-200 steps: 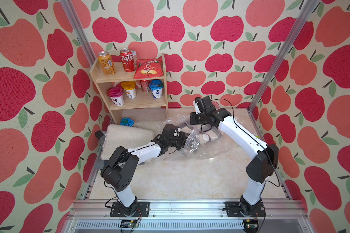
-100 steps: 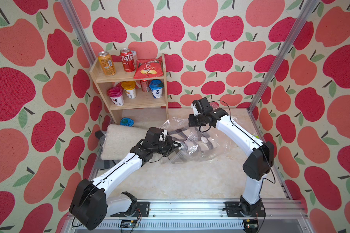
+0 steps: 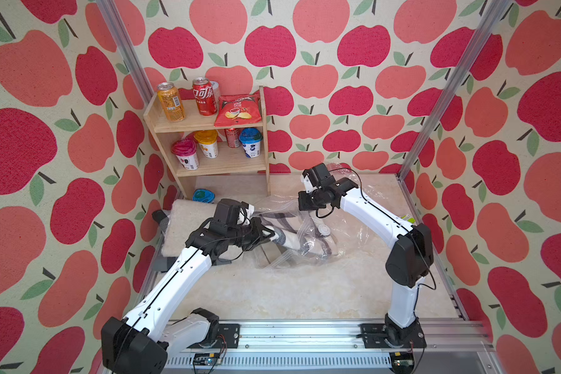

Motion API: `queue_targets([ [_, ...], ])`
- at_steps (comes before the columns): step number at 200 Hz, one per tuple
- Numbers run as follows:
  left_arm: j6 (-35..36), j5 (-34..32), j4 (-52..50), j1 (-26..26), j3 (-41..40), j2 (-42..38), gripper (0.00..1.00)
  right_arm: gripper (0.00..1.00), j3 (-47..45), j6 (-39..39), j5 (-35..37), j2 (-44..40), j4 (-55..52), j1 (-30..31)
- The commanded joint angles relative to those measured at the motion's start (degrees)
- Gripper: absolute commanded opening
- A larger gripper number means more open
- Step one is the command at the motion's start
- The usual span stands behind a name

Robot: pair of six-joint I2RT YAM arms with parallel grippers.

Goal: Take the scarf out of the vacuum bag
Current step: Take out the scarf from the vacuum bag.

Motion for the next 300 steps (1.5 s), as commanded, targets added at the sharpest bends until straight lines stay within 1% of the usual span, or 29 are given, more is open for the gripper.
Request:
queue_targets([
  [1,6.54,6.31,-3.22,4.27,5.42,1.3,0.0,0.0,2.1,-1.3,-2.41,1.86,-1.34,0.94],
  [16,9.14,9.14,-4.98,6.73,9.61,4.38,0.0,0.0,2.76,-1.2,-2.61,2.42,-1.67,1.25],
  [50,15.48,13.06,-11.6,10.47,22.79,12.25,0.0,0.0,2.89,0.01,-3.48,2.89,-1.71,1.3],
  [66,17.62,14.17,-15.1,12.9,28.58,14.66,0.0,0.0,2.67,0.82,-3.46,2.81,-1.42,1.29],
  [86,19.28,15.52,-17.42,16.67,33.17,16.29,0.0,0.0,3.07,1.38,-3.46,3.14,-1.61,1.3],
  [151,21.7,22.7,-19.6,29.58,39.11,18.92,0.0,0.0,4.6,1.71,-3.32,4.69,-2.38,1.09],
  [172,23.25,24.89,-21.28,32.16,42.42,21.6,0.0,0.0,4.68,1.6,-3.59,5.08,-2.51,1.08],
  [248,24.37,25.65,-20.84,36.99,53.74,30.09,0.0,0.0,4.26,1.2,-3.55,4.76,-2.75,0.91],
  [276,29.7,27.05,-21.81,38.19,57.73,31.47,0.0,0.0,2.08,0.98,-4.22,3.14,-2.17,0.78],
  [300,33.52,28.35,-19.96,39.36,55.75,29.94,0.0,0.0,-0.74,0.61,-5.09,0.95,-0.67,0.75],
])
